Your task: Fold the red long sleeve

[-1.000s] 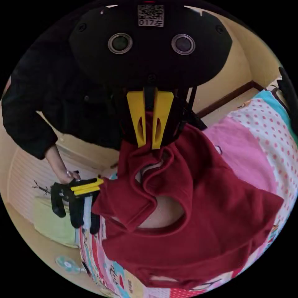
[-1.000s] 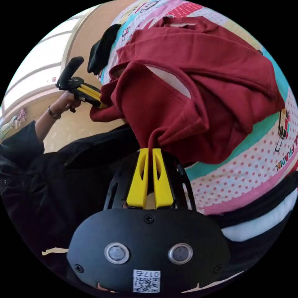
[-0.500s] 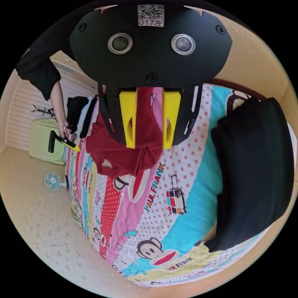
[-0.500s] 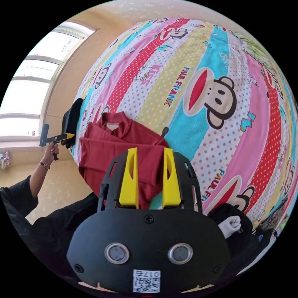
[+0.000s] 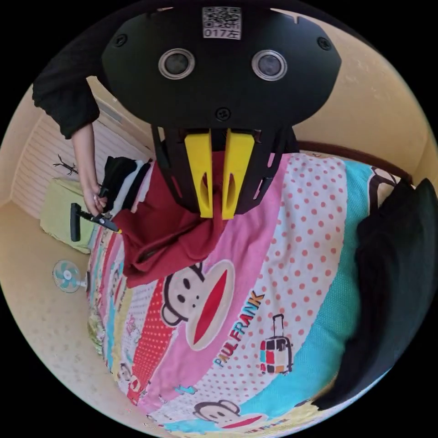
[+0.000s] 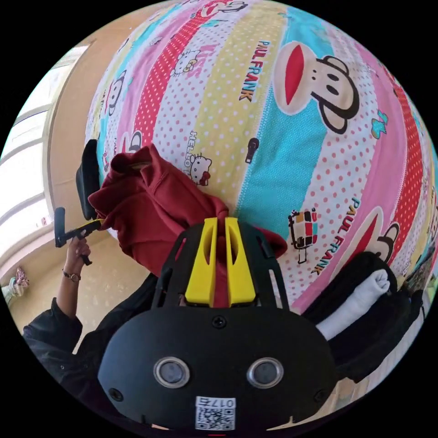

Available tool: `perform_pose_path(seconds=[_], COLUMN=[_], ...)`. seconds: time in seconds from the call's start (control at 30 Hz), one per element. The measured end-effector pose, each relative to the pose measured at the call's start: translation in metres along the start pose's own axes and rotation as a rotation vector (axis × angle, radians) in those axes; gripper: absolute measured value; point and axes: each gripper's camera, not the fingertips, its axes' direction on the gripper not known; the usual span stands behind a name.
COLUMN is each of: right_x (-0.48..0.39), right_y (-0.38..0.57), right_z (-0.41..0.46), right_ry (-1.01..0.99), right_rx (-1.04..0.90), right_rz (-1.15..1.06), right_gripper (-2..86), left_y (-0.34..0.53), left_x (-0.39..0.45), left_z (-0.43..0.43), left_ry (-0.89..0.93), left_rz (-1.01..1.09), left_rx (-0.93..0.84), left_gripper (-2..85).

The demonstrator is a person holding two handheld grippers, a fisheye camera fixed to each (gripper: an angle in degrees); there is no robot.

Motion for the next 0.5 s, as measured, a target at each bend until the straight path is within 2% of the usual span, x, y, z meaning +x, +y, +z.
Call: perform_pose_path(seconds=[0.07, 0.2, 0.27, 0.37, 0.5], right_x=[-0.004, -0.003, -0.008, -0.028, -0.062], right_y=[0.055, 0.185, 0.234, 0.312, 0.404], right_z=[-0.044, -0.133, -0.163, -0.211, -0.274], right_ry=[-0.108, -0.398, -0.449, -0.561, -0.660], right_rx=[0.159, 0.473, 0.578, 0.792, 1.123], right_rz=[0.028, 0.118, 0.112, 0.001, -0.300], right_gripper=[3.1, 2.8, 2.7, 2.7, 2.6], left_y=[0.047, 0.117, 0.159, 0.203, 0.253], left_x=[0.010, 0.038, 0.054, 0.082, 0.121], left_z=[-0.045, -0.102, -0.136, -0.189, -0.266], left_ry=[0.110, 0.086, 0.179, 0.332, 0.449], left_rz=[0.065, 0.187, 0.305, 0.513, 0.843], left_rx=[0.092, 0.150, 0.208, 0.317, 0.524], left_gripper=[2.0, 1.2, 1.0, 0.9, 0.9])
